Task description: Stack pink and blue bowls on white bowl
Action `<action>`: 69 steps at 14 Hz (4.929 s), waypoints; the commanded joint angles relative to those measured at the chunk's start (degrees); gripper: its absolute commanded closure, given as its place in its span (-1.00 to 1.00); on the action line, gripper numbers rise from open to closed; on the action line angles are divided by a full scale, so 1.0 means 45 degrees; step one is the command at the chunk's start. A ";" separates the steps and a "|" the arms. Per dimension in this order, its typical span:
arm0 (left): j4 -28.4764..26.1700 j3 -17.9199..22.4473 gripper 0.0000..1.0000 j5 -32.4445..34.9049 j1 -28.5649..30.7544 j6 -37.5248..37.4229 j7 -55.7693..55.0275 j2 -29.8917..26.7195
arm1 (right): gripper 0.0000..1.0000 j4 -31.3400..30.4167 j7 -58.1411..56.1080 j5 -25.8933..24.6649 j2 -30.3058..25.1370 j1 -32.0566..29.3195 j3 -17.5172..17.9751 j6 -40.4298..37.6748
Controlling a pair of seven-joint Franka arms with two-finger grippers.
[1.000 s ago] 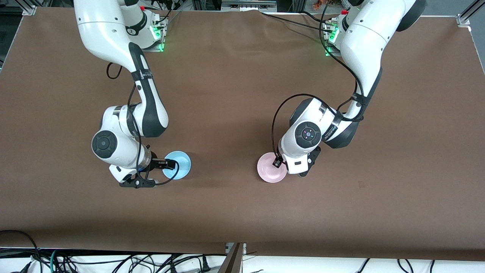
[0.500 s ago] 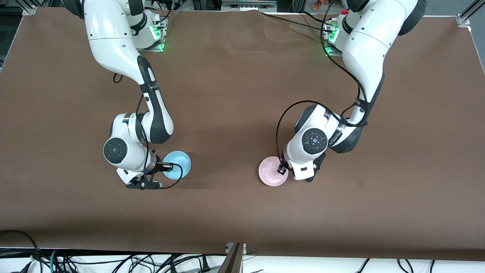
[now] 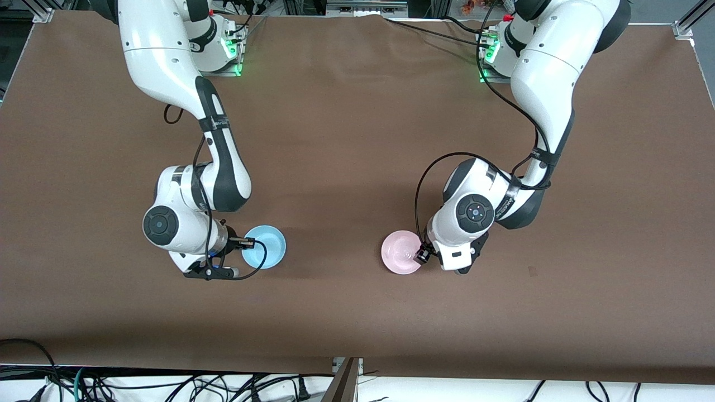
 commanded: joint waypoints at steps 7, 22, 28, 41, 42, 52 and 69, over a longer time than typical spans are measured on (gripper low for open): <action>0.0384 0.0261 -0.68 0.1065 -0.0270 -0.0056 0.0347 0.0629 | 1.00 0.0833 0.1238 0.0269 -0.0370 0.0071 0.0058 -0.1417; 0.4310 0.0105 -0.57 -0.1904 0.3359 -0.9076 1.0703 -0.2806 | 1.00 0.3020 1.0667 0.0757 0.0839 0.0946 0.3437 0.2656; 0.4038 0.0164 -0.60 -0.0168 0.4750 -0.9565 1.7220 -0.4447 | 1.00 0.5190 1.3757 0.0757 0.3046 0.2413 0.3456 0.5998; -0.3951 0.0066 -0.64 -0.0805 0.5647 -0.5310 1.8041 -0.9450 | 1.00 0.5210 1.3898 0.0581 0.3810 0.3235 0.3457 0.7214; -0.4010 0.0066 -0.68 -0.1332 0.5977 -0.5329 1.8061 -0.9450 | 1.00 0.5229 1.3819 0.0581 0.3849 0.3216 0.3418 0.7253; -0.3834 0.0047 -1.00 -0.1279 0.6137 -0.5329 1.8081 -0.9293 | 1.00 0.5229 1.3448 0.0562 0.4084 0.3235 0.3398 0.7468; -0.3854 0.0047 -1.00 -0.1279 0.6137 -0.5330 1.8081 -0.9293 | 0.38 0.5210 1.3330 -0.0864 0.4103 0.3216 0.3456 0.7136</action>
